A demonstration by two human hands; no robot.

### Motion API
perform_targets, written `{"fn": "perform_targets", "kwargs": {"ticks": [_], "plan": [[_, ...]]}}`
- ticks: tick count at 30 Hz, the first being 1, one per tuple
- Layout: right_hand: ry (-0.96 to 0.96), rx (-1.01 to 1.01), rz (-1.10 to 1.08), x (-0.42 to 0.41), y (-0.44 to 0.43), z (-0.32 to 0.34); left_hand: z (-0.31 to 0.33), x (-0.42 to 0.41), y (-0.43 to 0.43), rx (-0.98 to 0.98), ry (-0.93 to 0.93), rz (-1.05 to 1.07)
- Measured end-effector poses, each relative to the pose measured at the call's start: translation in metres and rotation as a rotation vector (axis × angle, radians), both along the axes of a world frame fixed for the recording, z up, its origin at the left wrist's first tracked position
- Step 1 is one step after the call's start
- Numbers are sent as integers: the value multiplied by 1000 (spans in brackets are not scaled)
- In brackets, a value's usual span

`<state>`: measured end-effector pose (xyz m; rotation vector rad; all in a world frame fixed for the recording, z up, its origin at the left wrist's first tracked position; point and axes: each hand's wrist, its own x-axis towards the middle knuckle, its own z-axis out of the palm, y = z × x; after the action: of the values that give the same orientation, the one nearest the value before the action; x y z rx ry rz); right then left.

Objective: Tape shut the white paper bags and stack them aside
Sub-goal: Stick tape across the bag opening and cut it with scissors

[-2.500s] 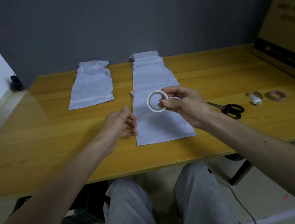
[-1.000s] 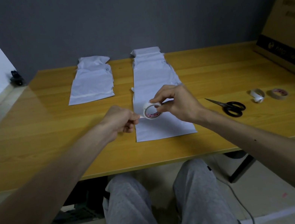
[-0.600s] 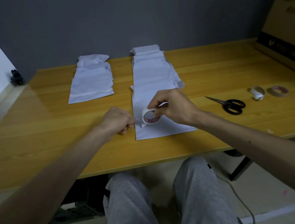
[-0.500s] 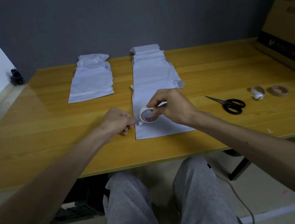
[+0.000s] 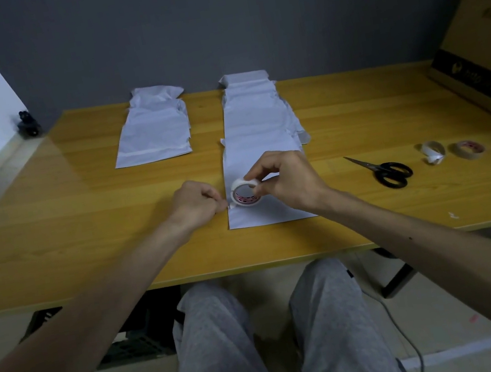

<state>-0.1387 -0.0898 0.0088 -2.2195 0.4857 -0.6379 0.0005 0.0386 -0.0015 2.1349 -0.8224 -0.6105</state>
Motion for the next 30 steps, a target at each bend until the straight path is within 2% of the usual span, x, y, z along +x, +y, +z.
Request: {"fn": "perform_targets", "kwargs": {"ticks": [6, 19, 21, 25, 28, 30], "plan": [[3, 18, -10, 4, 2, -1, -3, -2, 2, -22, 0, 21], [22, -36, 4, 7, 5, -4, -7, -4, 10, -44, -165, -28], [20, -52, 8, 7, 5, -4, -10, -5, 13, -56, -250, -56], [20, -82, 18, 8, 4, -6, -26, -8, 26, -87, -560, -188], [15, -87, 22, 9, 3, -7, -33, -8, 37, -105, -684, -303], [12, -93, 25, 10, 3, -8, -34, -7, 41, -45, -733, -386]]}}
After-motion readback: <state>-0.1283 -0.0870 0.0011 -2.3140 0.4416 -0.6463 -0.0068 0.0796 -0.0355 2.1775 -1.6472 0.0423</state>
